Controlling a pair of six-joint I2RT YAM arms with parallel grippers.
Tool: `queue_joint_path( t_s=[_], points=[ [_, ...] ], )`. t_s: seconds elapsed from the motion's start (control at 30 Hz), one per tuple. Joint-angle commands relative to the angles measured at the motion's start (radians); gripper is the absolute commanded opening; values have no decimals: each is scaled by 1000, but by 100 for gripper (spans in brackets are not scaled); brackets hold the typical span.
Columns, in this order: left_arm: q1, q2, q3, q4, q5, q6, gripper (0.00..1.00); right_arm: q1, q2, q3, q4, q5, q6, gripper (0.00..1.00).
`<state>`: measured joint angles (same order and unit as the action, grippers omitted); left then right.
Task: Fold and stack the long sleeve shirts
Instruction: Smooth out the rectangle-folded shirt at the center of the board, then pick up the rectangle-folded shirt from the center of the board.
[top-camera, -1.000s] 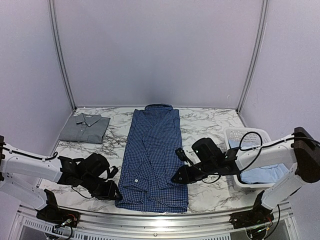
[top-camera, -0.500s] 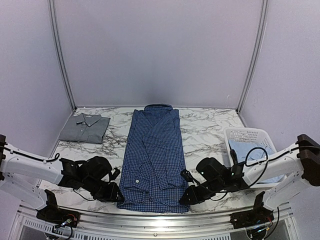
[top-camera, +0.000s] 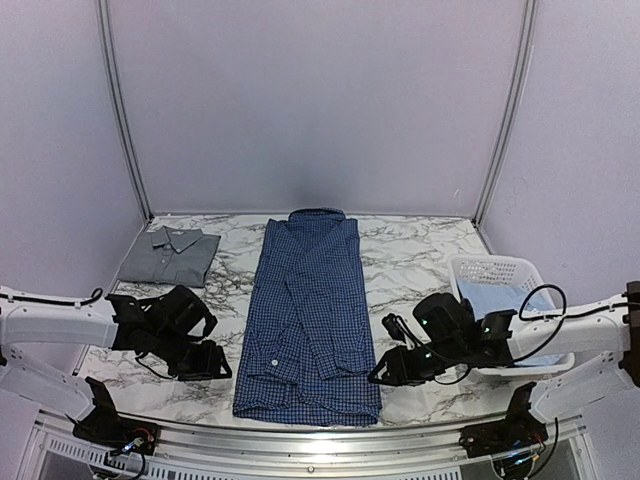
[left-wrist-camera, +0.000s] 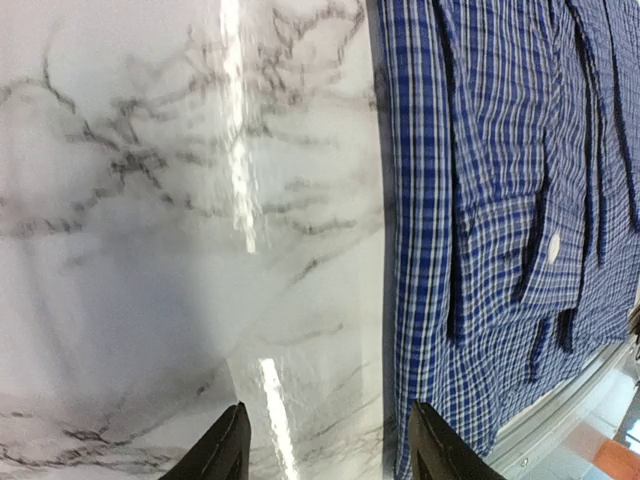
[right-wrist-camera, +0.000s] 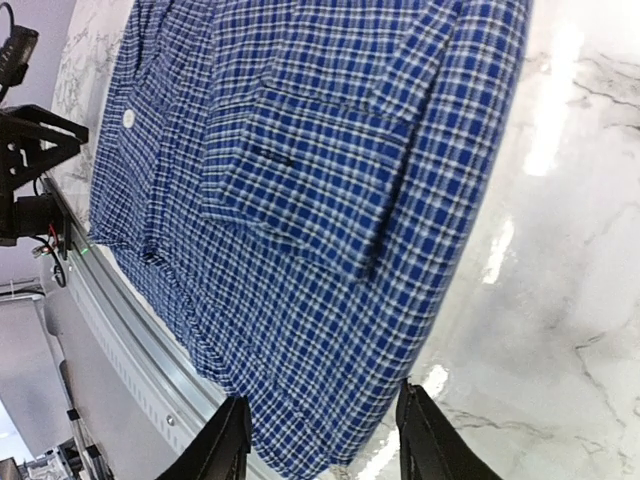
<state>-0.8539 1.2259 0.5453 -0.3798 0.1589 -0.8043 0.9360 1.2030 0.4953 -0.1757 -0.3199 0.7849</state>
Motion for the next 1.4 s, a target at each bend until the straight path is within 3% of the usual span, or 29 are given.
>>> queue_joint_path(
  t_s=[0.0,0.2,0.47,0.8,1.03,1.37],
  points=[
    [94,49,62,8,70,120,57,-48,47,45,7,-1,-39,48],
    [122,146,83,108,183,169,59,-145,69,-3,103,-63,-44,57],
    [121,234,57,213,254,149,59,-163,178,-4,211,-131,-41,57],
    [121,311,37,278,314,120,42,-165,274,18,265,-175,-33,54],
    [121,317,14,291,342,109,32,-167,288,19,270,-180,-18,44],
    [121,303,8,313,379,83,18,-167,285,51,259,-185,-21,15]
  ],
)
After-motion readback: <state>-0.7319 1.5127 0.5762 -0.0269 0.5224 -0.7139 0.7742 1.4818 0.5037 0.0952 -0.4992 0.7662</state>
